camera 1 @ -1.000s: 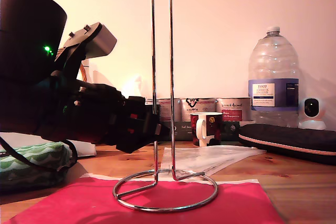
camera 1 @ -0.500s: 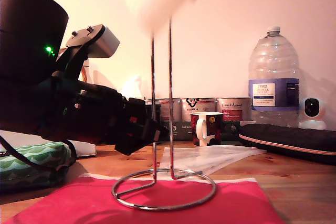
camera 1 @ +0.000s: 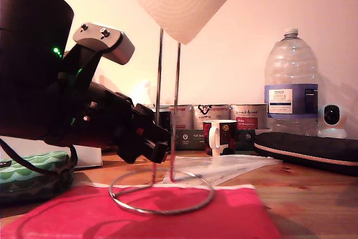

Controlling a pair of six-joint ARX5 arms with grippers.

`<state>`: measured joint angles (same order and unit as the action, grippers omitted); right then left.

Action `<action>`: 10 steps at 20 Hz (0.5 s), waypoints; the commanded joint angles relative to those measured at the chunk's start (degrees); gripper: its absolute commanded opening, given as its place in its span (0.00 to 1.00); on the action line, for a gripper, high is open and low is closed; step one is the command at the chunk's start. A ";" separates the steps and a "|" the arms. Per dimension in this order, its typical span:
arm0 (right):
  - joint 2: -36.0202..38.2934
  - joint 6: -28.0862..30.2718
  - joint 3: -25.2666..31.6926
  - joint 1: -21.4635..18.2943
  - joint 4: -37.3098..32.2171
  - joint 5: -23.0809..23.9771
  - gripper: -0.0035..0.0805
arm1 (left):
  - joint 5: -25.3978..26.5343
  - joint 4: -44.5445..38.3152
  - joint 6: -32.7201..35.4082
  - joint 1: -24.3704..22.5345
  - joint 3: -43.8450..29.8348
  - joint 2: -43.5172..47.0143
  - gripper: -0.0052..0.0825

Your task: Insert the paper towel roll into the metallic stand.

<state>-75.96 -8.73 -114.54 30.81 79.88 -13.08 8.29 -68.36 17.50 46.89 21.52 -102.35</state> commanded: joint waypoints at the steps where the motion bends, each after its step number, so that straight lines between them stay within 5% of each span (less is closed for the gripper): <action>1: 0.83 -0.07 -0.28 0.13 -1.05 -0.33 0.03 | 1.62 2.27 5.75 -0.22 -2.29 -2.43 0.04; 10: 1.77 -1.33 -0.31 2.01 -1.05 -0.42 0.03 | 0.52 -1.11 6.16 0.52 -2.32 2.05 0.04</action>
<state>-75.00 -9.17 -114.54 32.05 80.14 -12.97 9.08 -69.82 21.71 46.89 20.56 -100.82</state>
